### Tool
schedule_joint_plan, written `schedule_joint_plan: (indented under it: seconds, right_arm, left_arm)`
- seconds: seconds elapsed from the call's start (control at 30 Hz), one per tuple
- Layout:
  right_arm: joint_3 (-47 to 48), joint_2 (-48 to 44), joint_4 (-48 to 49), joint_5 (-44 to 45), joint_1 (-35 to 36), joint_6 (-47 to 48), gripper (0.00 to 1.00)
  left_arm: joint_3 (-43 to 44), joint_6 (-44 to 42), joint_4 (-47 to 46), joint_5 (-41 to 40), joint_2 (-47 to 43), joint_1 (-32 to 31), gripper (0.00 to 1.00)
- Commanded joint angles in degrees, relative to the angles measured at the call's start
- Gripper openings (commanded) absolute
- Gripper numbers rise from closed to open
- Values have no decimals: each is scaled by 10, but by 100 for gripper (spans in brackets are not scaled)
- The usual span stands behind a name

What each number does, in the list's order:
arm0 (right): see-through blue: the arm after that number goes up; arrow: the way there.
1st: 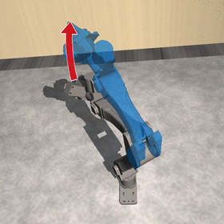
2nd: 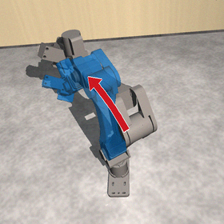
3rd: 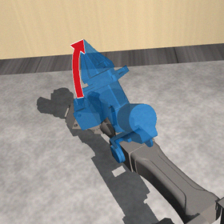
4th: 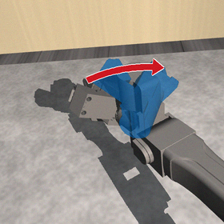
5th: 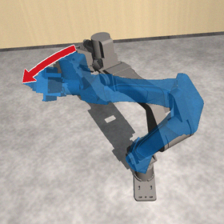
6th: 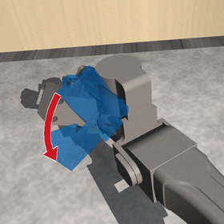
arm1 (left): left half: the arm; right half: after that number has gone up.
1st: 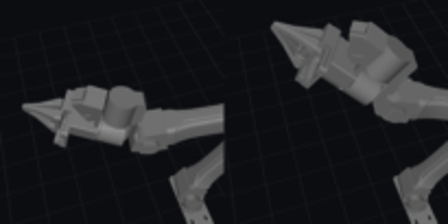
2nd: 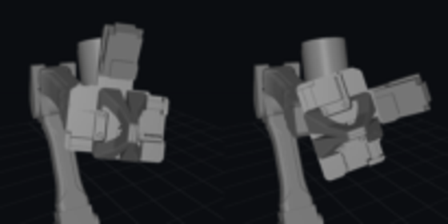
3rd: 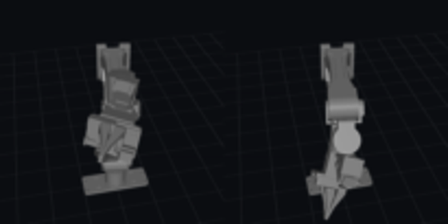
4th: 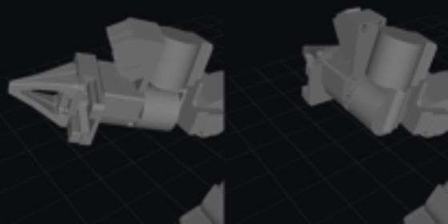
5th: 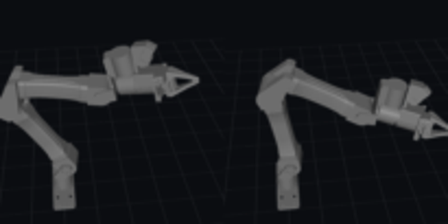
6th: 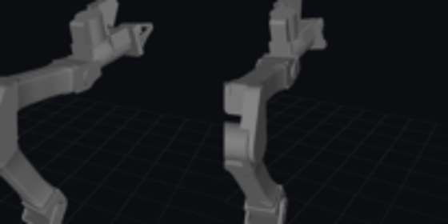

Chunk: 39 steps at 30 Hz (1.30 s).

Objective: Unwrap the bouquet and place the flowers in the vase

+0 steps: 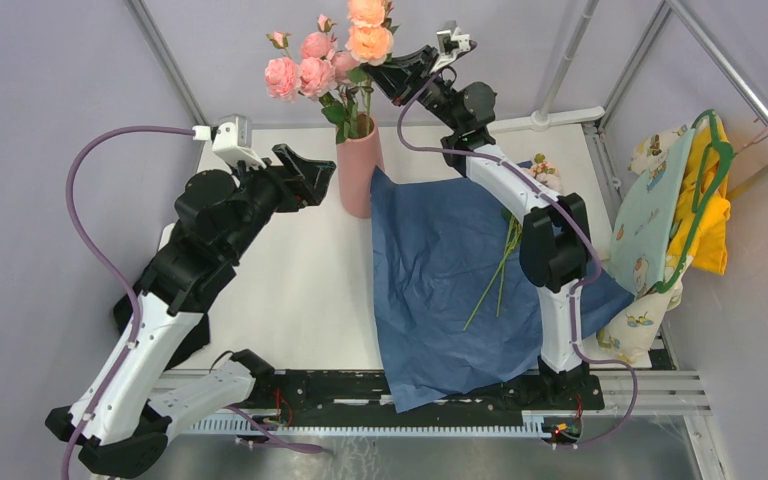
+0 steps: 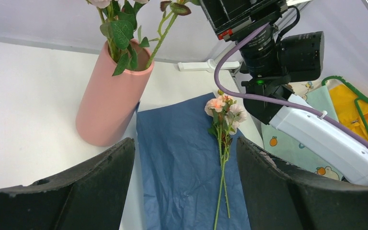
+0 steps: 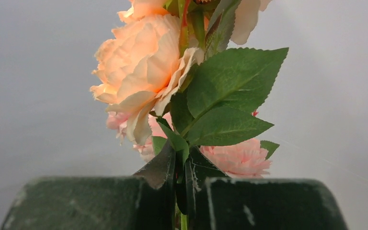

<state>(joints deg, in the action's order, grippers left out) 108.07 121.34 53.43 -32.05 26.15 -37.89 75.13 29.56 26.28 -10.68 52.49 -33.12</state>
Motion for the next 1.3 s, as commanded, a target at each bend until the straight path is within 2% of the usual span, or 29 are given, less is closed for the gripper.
schedule_joint_plan:
  seconds: [0.0, 0.23, 0.37, 0.6, 0.83, 1.0, 1.27]
  right_arm:
    - [-13, 2, 2, -26, 4, 19, 15]
    - [-49, -9, 18, -33, 6, 15, 56]
    - [-69, -18, 36, -40, 6, 7, 68]
    - [-100, -34, 44, -52, 6, 5, 75]
    - [-149, -42, 62, -69, 5, 2, 78]
    - [-229, -83, 86, -79, 0, 15, 79]
    - [-386, -207, 79, -86, -17, 83, 80]
  left_arm:
    - [15, -30, -16, -11, 2, 0, 83]
    - [14, -31, -16, -14, 3, 1, 83]
    - [12, -32, -16, -15, 2, 1, 83]
    - [11, -32, -16, -18, -1, 1, 83]
    - [9, -32, -16, -18, -1, 1, 83]
    - [7, -33, -15, -22, -4, 1, 83]
    - [5, -32, -16, -20, 0, 0, 83]
